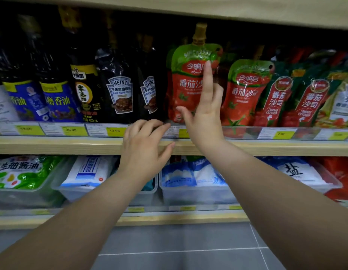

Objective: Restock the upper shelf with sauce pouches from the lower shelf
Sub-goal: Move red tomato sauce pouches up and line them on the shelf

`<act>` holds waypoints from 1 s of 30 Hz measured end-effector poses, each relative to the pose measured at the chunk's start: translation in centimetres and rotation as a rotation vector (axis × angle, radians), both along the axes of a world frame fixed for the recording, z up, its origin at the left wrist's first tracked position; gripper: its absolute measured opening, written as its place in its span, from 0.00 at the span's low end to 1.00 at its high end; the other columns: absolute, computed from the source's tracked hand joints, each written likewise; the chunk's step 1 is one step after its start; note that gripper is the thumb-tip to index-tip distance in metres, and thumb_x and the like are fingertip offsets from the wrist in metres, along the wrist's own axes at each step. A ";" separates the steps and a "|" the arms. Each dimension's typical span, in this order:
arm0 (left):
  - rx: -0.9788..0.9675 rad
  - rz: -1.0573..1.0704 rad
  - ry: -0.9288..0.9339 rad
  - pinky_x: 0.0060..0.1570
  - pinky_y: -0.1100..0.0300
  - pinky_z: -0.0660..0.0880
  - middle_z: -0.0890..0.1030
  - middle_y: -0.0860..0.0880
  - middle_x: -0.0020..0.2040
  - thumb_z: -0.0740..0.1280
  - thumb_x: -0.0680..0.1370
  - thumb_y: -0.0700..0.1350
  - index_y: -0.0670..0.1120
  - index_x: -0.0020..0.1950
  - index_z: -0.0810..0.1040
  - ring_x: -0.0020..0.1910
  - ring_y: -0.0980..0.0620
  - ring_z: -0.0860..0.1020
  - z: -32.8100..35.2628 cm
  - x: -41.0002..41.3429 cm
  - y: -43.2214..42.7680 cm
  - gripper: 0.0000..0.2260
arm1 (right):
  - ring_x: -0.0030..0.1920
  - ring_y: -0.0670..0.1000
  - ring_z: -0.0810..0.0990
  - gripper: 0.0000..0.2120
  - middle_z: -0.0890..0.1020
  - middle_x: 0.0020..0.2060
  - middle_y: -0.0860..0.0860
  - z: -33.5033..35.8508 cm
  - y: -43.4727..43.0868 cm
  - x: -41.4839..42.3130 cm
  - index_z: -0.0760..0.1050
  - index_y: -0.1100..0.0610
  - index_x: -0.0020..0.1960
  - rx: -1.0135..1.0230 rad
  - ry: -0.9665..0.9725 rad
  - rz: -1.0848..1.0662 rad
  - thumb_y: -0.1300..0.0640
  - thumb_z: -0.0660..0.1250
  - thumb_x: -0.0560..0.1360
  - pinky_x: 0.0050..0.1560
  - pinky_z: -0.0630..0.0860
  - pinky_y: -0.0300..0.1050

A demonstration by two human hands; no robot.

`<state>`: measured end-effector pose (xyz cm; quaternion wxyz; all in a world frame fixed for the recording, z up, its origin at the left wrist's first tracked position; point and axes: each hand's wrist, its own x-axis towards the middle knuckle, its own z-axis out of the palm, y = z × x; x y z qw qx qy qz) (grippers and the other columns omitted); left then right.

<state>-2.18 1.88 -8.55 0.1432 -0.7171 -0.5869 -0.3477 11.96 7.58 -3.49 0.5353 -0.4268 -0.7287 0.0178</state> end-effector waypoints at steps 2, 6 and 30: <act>0.002 -0.004 -0.011 0.59 0.47 0.64 0.78 0.50 0.57 0.66 0.74 0.55 0.48 0.62 0.77 0.57 0.45 0.70 0.0 0.0 0.1 0.19 | 0.58 0.58 0.71 0.47 0.64 0.61 0.59 -0.4 0.2 0.0 0.42 0.52 0.76 -0.068 -0.041 0.016 0.62 0.72 0.71 0.56 0.76 0.55; 0.008 -0.003 -0.035 0.59 0.49 0.63 0.78 0.51 0.56 0.65 0.74 0.54 0.49 0.62 0.77 0.58 0.46 0.69 -0.1 -0.1 0.2 0.18 | 0.53 0.54 0.75 0.45 0.67 0.60 0.57 -1.2 0.5 0.3 0.42 0.48 0.76 -0.145 -0.050 -0.007 0.57 0.71 0.73 0.52 0.77 0.50; 0.031 0.147 -0.377 0.58 0.45 0.70 0.69 0.41 0.65 0.73 0.71 0.53 0.56 0.76 0.47 0.61 0.40 0.71 3.3 7.8 4.6 0.43 | 0.60 0.57 0.69 0.48 0.66 0.64 0.59 -1.8 0.7 10.2 0.39 0.41 0.74 -0.170 -0.020 -0.334 0.50 0.72 0.71 0.57 0.73 0.55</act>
